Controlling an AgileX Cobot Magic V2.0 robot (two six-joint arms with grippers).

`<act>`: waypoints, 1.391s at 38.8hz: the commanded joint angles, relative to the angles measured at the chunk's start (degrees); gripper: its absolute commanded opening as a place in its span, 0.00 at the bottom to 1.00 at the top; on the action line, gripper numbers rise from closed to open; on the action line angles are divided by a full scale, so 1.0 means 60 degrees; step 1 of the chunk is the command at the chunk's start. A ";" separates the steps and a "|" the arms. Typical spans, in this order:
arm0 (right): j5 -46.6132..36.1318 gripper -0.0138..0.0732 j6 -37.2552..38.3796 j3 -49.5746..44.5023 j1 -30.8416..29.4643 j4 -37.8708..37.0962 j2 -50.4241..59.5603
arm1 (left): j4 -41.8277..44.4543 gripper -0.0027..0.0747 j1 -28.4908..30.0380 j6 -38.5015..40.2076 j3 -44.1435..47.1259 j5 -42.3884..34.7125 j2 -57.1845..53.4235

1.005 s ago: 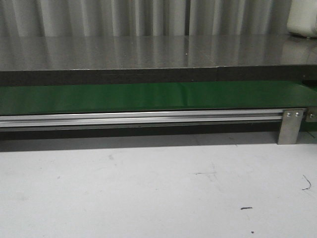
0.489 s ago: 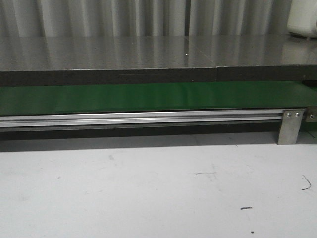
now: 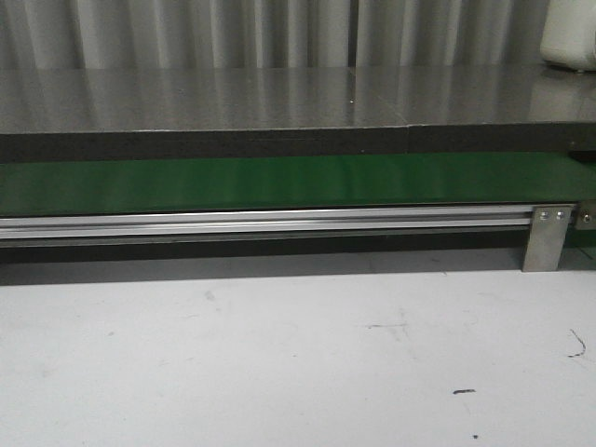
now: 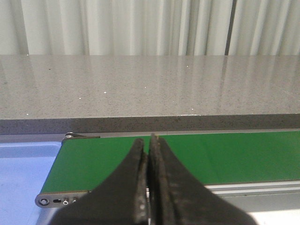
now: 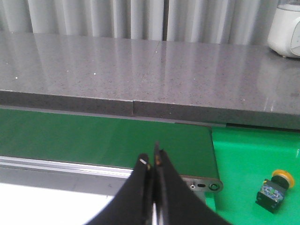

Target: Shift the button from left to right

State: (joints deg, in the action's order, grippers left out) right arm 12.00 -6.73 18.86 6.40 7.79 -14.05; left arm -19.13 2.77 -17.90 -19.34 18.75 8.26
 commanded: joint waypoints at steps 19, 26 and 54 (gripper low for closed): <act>-0.0650 0.08 -0.0057 0.0233 -0.0009 -0.0019 -0.0054 | -0.0175 0.01 -0.0076 0.0109 -0.0225 -0.0713 0.0091; -0.0650 0.08 -0.0057 0.0233 -0.0009 -0.0019 -0.0054 | -0.0175 0.01 -0.0076 0.0109 -0.0225 -0.0713 0.0091; -0.0632 0.08 -0.0057 0.0223 -0.0009 -0.0019 -0.0054 | 0.3020 0.01 -0.0932 0.3688 0.3028 -0.2237 -0.1599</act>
State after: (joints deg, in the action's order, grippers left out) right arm 12.08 -6.83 18.73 6.40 7.79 -14.02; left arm -1.66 -2.46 2.65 -1.94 13.55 -0.22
